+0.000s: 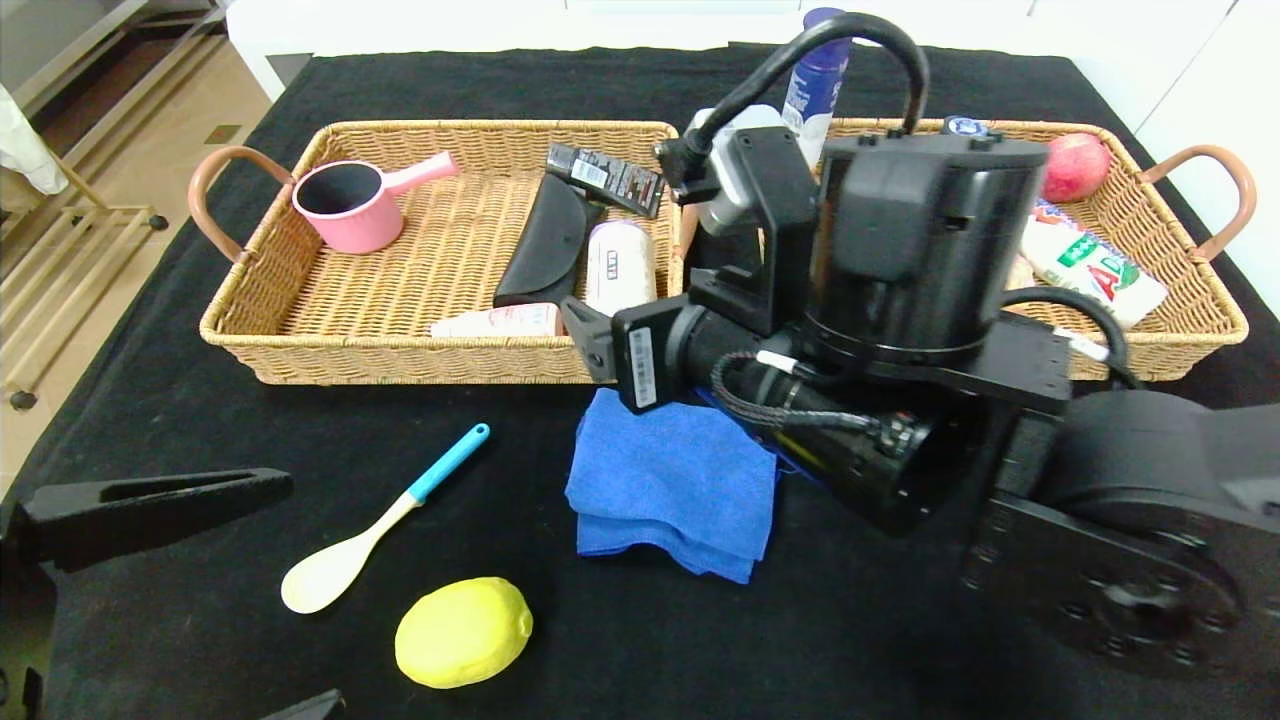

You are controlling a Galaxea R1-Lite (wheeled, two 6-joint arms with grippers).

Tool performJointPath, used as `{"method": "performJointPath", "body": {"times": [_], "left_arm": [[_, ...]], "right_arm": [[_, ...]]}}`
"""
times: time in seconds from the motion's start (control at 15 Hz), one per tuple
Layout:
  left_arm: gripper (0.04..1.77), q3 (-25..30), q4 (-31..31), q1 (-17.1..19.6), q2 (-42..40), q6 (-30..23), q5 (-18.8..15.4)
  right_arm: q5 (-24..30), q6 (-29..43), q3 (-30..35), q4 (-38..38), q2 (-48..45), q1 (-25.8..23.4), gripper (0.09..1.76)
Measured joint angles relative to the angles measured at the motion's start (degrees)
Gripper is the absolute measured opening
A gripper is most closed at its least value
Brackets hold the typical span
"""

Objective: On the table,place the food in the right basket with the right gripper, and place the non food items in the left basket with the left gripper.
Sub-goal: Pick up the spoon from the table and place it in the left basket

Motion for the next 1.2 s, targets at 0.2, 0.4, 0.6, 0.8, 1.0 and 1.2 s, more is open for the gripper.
{"method": "performJointPath", "body": {"times": [0.2,0.4,0.6,0.8,1.0,1.2], "left_arm": [[1.72,-0.11,0.24,0.04,0.13,-0.05,0.02],[1.72,-0.11,0.24,0.04,0.80,-0.11,0.13],[1.72,-0.55,0.33,0.04,2.71,-0.24,1.79],[1.72,-1.22,0.24,0.04,3.83,-0.46,5.16],[1.72,-1.29,0.52,-0.02,4.35,-0.55,7.06],[1.72,-1.07,0.63,-0.10,5.66,-0.55,10.07]], "right_arm": [[2.43,-0.17,12.26,4.44,-9.95,-0.20,1.65],[8.19,-0.17,23.41,6.36,-20.09,-1.99,1.67],[19.52,-0.45,31.62,6.83,-28.37,-7.83,1.68],[31.22,-1.83,37.24,6.80,-34.07,-15.76,1.69],[41.09,-3.58,41.66,6.39,-37.49,-22.41,1.70],[46.91,-5.33,44.46,5.95,-38.92,-27.15,1.70]]}}
